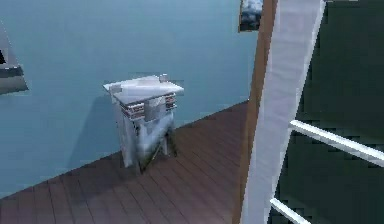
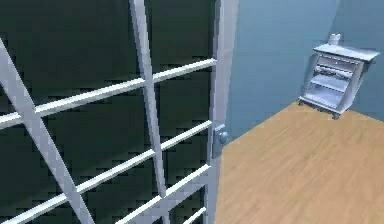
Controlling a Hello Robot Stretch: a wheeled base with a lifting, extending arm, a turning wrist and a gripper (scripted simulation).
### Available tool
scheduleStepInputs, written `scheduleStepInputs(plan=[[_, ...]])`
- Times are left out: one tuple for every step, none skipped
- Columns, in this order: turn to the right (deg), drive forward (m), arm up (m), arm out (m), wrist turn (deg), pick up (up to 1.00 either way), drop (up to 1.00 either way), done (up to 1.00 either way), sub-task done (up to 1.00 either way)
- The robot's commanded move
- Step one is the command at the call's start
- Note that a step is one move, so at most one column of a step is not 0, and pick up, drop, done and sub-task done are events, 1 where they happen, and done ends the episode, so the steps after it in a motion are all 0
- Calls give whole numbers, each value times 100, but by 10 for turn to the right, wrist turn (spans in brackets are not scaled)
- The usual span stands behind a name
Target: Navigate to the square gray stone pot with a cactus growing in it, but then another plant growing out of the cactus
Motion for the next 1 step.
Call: scheduleStepInputs(plan=[[30, 0, 0, 0, 0, 0, 0, 0, 0]])
